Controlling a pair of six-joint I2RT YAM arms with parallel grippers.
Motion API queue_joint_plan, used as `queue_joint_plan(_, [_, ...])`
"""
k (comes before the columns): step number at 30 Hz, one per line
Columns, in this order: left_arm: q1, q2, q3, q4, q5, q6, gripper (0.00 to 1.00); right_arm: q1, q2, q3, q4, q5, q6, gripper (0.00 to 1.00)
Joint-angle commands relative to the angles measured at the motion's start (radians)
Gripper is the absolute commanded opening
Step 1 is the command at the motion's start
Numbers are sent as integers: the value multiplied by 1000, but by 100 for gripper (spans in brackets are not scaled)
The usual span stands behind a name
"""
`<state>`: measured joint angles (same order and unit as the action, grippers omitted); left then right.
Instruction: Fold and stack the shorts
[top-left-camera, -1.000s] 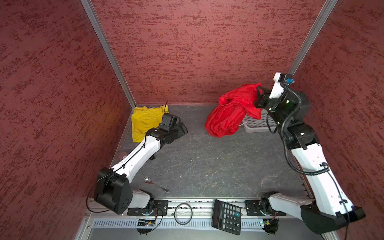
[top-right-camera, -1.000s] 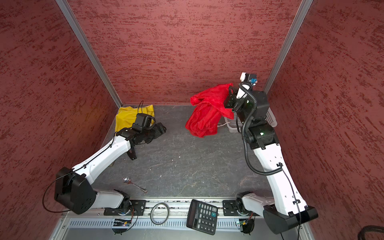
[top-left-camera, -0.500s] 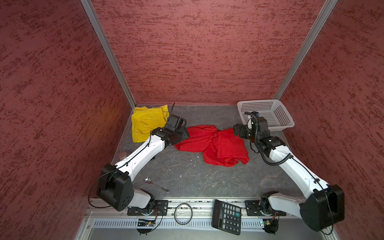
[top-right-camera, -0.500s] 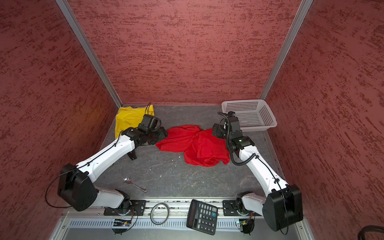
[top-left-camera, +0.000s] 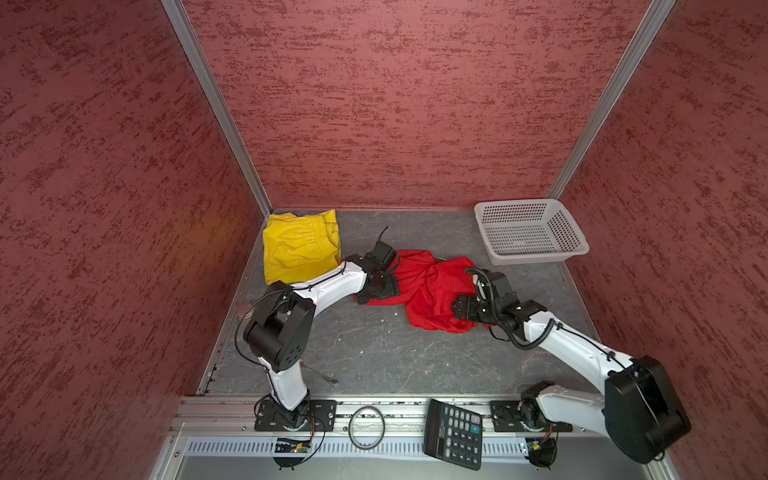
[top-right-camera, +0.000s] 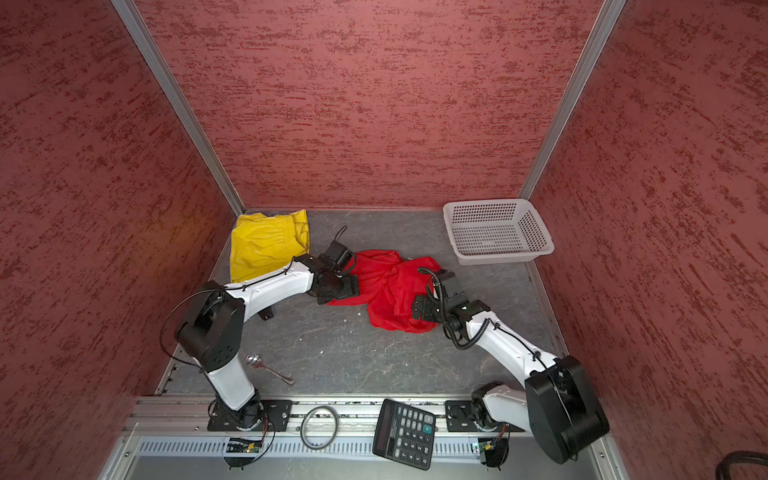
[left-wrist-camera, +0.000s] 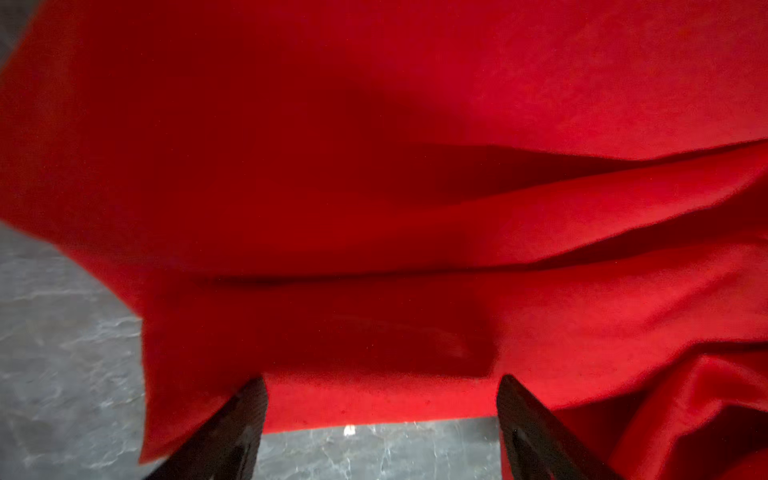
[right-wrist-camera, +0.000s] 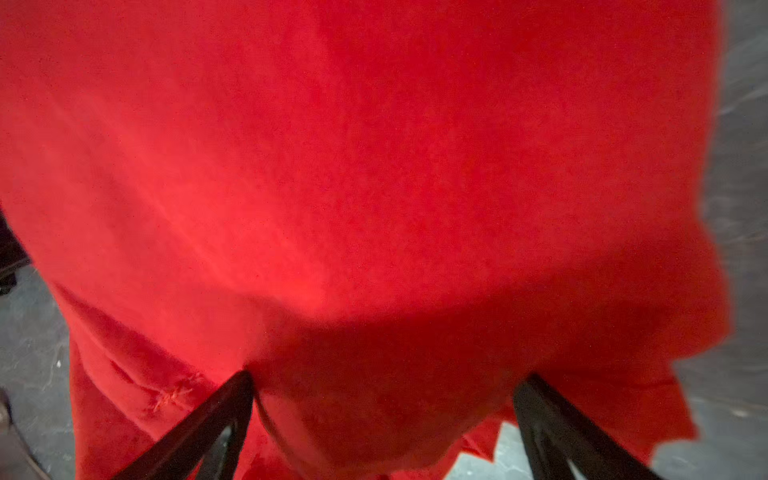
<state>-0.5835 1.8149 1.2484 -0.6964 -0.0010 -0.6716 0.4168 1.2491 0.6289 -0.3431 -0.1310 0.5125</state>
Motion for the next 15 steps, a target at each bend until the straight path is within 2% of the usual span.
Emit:
queue_joint_plan(1, [-2, 80, 76, 21, 29, 21, 81, 15, 71, -8, 129, -76, 56, 96])
queue_joint_plan(2, [-5, 99, 88, 24, 32, 24, 76, 16, 91, -7, 155, -90, 57, 89])
queue_joint_plan(3, [-9, 113, 96, 37, 40, 26, 65, 17, 109, -4, 186, -111, 59, 71])
queue_joint_plan(4, [-11, 122, 100, 55, 47, 30, 51, 16, 122, 7, 209, -121, 64, 44])
queue_joint_plan(6, [-14, 134, 115, 62, 42, 36, 22, 16, 135, 45, 216, -111, 61, 15])
queue_joint_plan(7, [-14, 137, 129, 50, 30, 38, 10, 16, 136, 80, 194, -91, 47, 5])
queue_joint_plan(8, [-14, 135, 143, 35, 18, 39, 2, 16, 131, 116, 163, -69, 30, 0])
queue_joint_plan(9, [-13, 125, 155, 18, 3, 42, 0, 15, 118, 155, 129, -38, 9, 0])
queue_joint_plan(15, [2, -70, 214, -38, -44, 95, 0, 17, -46, 355, -30, 140, -113, 0])
